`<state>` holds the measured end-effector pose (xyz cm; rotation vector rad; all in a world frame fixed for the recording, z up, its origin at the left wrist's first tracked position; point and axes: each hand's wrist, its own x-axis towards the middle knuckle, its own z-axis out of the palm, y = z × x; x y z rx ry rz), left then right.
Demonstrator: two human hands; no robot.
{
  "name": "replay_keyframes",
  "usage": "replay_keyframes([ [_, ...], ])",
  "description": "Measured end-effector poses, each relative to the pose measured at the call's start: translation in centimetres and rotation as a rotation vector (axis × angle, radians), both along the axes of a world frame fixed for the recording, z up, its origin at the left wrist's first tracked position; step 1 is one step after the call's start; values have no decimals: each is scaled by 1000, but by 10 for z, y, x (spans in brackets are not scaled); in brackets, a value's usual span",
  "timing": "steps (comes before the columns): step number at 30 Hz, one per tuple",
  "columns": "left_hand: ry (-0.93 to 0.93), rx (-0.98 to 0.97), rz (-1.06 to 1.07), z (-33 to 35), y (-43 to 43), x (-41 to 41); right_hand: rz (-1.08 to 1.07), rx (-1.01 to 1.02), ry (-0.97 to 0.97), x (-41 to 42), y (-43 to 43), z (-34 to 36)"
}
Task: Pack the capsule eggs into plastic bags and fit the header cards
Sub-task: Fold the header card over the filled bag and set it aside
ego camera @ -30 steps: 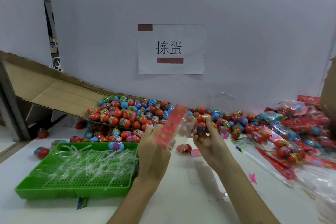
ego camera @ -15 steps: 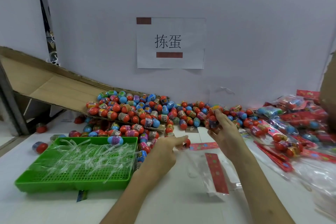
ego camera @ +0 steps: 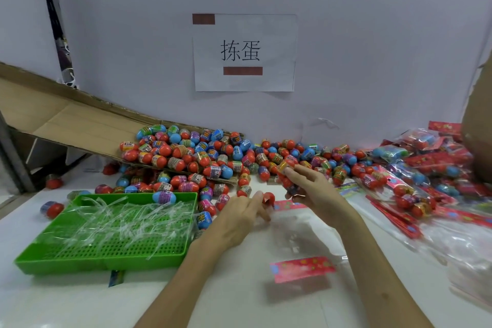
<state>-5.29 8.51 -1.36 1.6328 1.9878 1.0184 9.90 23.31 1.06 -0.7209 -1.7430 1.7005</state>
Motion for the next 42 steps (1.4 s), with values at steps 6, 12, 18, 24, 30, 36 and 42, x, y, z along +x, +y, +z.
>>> replay_keyframes([
  [6,322,-15,15,-15,8,-1,-36,3,-10,-1,3,-2],
  [12,411,88,-1,-13,4,-2,-11,27,-35,-2,2,-1],
  [18,345,-43,-67,-9,2,1,24,40,-73,-1,1,-1],
  [24,307,36,-58,-11,3,1,68,73,-121,0,-1,0],
  [30,289,67,-12,-13,5,-1,143,92,-186,5,-3,3],
  [36,554,104,26,-10,4,2,282,-69,-115,6,1,0],
  [42,542,81,74,-11,5,0,359,-61,-205,5,1,-2],
])
